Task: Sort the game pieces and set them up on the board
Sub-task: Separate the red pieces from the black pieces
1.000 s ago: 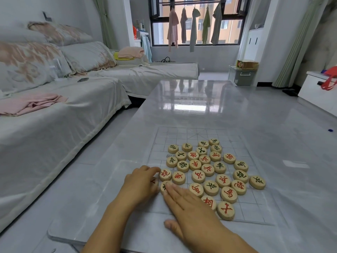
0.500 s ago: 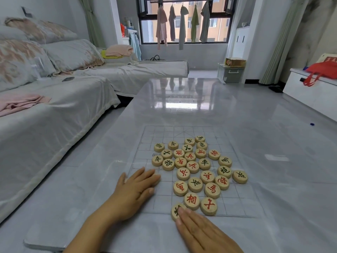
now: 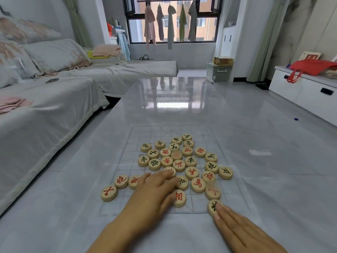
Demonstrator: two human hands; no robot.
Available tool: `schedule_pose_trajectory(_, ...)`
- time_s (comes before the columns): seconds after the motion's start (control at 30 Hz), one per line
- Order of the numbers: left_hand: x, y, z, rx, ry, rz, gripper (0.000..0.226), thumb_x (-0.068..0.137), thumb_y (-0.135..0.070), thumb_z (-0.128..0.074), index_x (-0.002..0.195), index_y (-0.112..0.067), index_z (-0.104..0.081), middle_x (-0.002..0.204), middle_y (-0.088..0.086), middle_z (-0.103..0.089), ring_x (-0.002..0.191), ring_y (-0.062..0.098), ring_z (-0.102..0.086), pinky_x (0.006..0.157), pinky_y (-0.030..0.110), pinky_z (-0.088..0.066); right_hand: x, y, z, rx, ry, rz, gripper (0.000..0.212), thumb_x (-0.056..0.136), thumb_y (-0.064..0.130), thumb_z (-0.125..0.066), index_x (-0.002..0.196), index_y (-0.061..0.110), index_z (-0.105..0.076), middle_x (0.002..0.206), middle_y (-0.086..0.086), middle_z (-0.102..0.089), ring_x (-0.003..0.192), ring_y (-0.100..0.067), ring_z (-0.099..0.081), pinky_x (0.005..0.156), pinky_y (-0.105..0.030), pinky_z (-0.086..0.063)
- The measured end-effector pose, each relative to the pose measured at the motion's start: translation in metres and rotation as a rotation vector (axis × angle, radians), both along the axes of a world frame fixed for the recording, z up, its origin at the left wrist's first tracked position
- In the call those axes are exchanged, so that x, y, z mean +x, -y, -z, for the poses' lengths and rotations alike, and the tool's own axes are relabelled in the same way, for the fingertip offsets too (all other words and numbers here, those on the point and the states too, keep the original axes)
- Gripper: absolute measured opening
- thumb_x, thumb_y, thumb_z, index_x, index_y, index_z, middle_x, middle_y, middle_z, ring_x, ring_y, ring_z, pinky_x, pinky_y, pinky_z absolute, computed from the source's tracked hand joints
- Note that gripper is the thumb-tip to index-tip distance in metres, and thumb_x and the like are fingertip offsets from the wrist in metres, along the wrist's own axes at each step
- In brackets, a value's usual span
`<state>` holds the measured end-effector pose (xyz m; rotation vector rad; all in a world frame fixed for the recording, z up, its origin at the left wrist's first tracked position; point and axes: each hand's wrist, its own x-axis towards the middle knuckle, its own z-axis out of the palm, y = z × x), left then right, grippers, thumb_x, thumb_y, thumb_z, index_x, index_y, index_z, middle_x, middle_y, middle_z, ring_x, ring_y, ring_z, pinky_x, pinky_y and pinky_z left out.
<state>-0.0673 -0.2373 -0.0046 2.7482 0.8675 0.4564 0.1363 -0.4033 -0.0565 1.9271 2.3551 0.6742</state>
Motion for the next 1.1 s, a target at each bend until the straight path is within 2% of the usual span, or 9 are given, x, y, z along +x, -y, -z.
schedule_pose_trajectory(0.17,0.031,0.007,0.0,0.027,-0.051,0.012,0.063,0.07,-0.06,-0.02,0.119,-0.034,-0.05,0.126,-0.013,-0.044,0.119,0.009,-0.036,0.084,0.02,-0.018,0.027,-0.005,-0.018,-0.068,-0.151,0.264,0.092,0.079,0.077,-0.018,0.147,0.015,-0.014,0.158,0.005,-0.006,0.142,-0.014,-0.012,0.111,-0.018,0.002)
schedule_pose_trajectory(0.27,0.043,0.007,0.004,0.05,-0.029,0.032,0.056,0.082,-0.055,-0.035,0.134,-0.034,-0.039,0.145,-0.01,-0.029,0.135,0.013,-0.024,0.1,0.023,-0.021,0.036,-0.014,-0.035,-0.188,-0.22,0.414,0.083,0.084,0.071,-0.011,0.132,0.015,-0.05,0.134,0.008,-0.054,0.12,-0.007,-0.042,0.108,-0.014,-0.001)
schedule_pose_trajectory(0.43,0.072,0.016,0.0,0.077,-0.151,0.07,0.056,0.083,-0.053,-0.031,0.133,-0.032,-0.045,0.147,-0.005,-0.039,0.135,0.011,-0.039,0.109,0.029,-0.021,0.034,-0.028,-0.036,-0.255,-0.316,0.489,0.082,0.087,0.067,-0.009,0.119,0.016,-0.063,0.124,0.004,-0.063,0.114,-0.006,-0.057,0.103,-0.016,-0.006)
schedule_pose_trajectory(0.53,0.089,0.016,0.01,0.092,-0.164,0.097,0.083,0.078,-0.07,-0.003,0.148,-0.026,-0.008,0.155,0.0,0.014,0.142,0.016,0.018,0.105,0.036,0.024,0.025,-0.029,-0.035,-0.284,-0.356,0.458,0.076,0.088,0.064,-0.008,0.119,0.02,-0.061,0.124,0.007,-0.062,0.119,-0.001,-0.046,0.103,-0.015,-0.008)
schedule_pose_trajectory(0.7,0.088,0.019,0.008,0.006,-0.307,0.178,0.093,0.062,-0.067,0.006,0.147,-0.03,0.006,0.155,0.002,0.02,0.138,0.014,0.028,0.102,0.03,0.029,0.028,-0.028,-0.035,-0.393,-0.388,0.465,0.073,0.09,0.063,-0.008,0.13,0.017,-0.047,0.133,0.006,-0.054,0.129,-0.006,-0.035,0.104,-0.015,-0.008)
schedule_pose_trajectory(0.83,0.077,0.036,0.004,0.011,-0.339,0.274,0.091,0.066,-0.066,0.002,0.147,-0.027,0.007,0.144,-0.001,0.03,0.126,0.015,0.036,0.093,0.037,0.036,0.041,-0.038,-0.05,-0.315,-0.496,0.33,0.095,0.055,0.086,0.009,0.135,0.036,0.023,0.139,0.026,0.032,0.129,0.013,0.026,0.104,-0.003,0.014)
schedule_pose_trajectory(0.9,0.07,0.04,0.002,0.023,-0.328,0.263,0.088,0.068,-0.065,-0.001,0.148,-0.026,0.004,0.146,0.001,0.028,0.131,0.017,0.034,0.092,0.041,0.036,0.048,-0.044,-0.058,-0.475,-0.572,0.267,0.101,0.045,0.092,0.0,0.129,0.042,0.028,0.131,0.031,0.038,0.12,0.018,0.034,0.103,-0.006,0.015)
schedule_pose_trajectory(0.97,0.063,0.039,0.003,0.075,-0.319,0.217,0.083,0.075,-0.064,-0.001,0.148,-0.025,-0.008,0.153,0.004,0.012,0.139,0.018,0.02,0.101,0.045,0.028,0.055,-0.052,-0.059,-0.555,-0.671,0.248,0.114,0.043,0.097,-0.018,0.134,0.042,0.023,0.134,0.033,0.033,0.123,0.019,0.03,0.106,-0.01,0.012)
schedule_pose_trajectory(1.1,0.043,0.039,0.011,0.068,-0.397,0.158,0.064,0.09,-0.06,0.002,0.129,-0.032,-0.041,0.129,0.0,-0.06,0.12,0.012,-0.056,0.097,0.027,-0.043,0.053,-0.068,-0.061,-0.58,-0.9,0.234,0.121,0.043,0.099,-0.02,0.145,0.038,0.002,0.143,0.029,0.015,0.136,0.009,0.016,0.112,-0.018,0.006)
